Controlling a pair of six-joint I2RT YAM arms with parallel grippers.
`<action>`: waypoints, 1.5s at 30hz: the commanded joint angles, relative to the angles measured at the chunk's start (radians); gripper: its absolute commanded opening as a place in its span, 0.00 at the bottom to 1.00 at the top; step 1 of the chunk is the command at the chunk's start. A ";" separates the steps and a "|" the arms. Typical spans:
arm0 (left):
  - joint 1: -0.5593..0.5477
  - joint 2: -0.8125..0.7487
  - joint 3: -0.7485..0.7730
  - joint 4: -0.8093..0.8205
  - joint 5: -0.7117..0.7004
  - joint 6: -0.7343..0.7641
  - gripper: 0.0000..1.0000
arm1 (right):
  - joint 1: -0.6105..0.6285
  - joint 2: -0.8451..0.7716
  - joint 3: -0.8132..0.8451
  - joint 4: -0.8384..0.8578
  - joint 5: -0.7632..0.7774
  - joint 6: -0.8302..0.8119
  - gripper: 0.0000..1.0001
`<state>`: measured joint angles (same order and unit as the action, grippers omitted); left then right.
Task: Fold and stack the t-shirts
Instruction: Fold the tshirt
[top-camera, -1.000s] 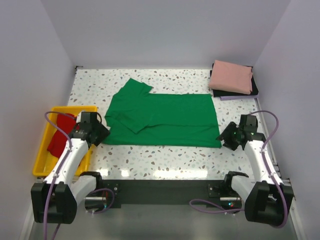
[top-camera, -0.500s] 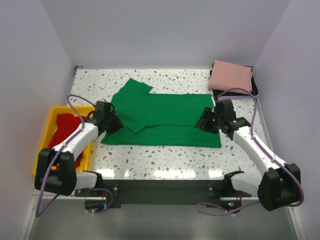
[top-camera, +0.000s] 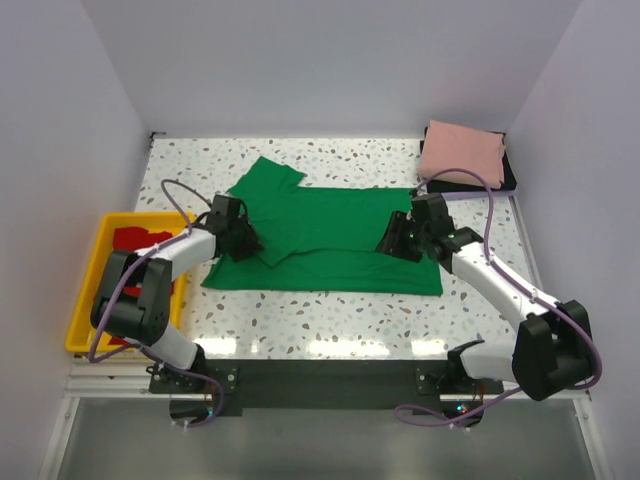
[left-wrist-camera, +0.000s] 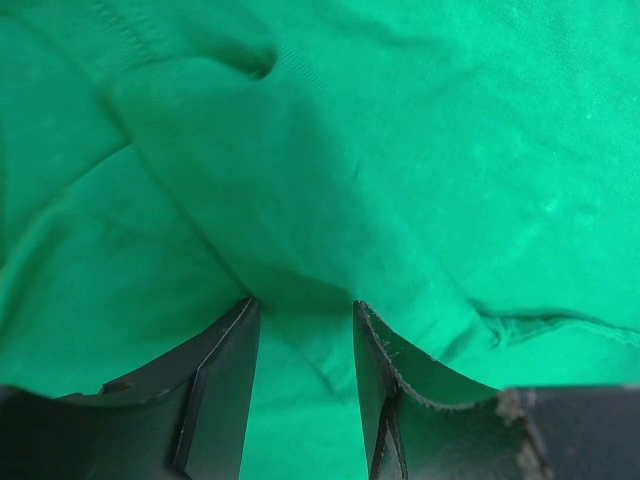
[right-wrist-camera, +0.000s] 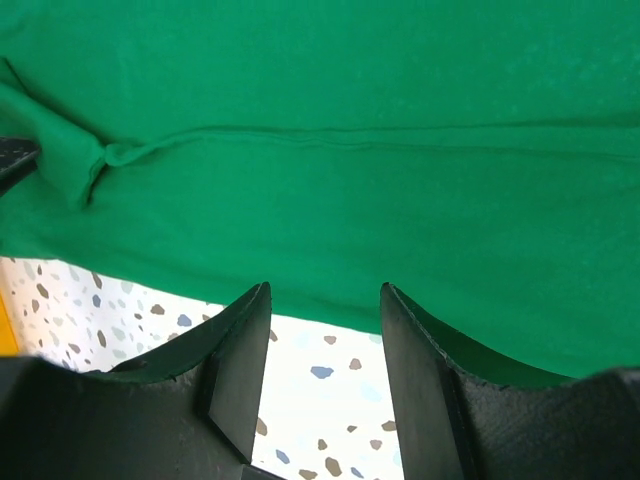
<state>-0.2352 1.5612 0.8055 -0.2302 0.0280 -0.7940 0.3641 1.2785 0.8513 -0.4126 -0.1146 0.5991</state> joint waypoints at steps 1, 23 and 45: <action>-0.012 0.039 0.053 0.078 0.018 -0.014 0.47 | 0.006 0.002 0.042 0.055 0.007 0.005 0.51; -0.038 0.272 0.357 0.092 0.061 -0.011 0.38 | 0.015 0.016 0.012 0.081 0.003 -0.015 0.51; -0.050 0.062 0.330 -0.124 -0.279 0.047 0.44 | 0.049 0.027 0.043 0.081 0.084 -0.073 0.50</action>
<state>-0.2886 1.7695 1.1843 -0.2665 -0.0685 -0.7792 0.3958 1.2964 0.8516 -0.3595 -0.0441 0.5610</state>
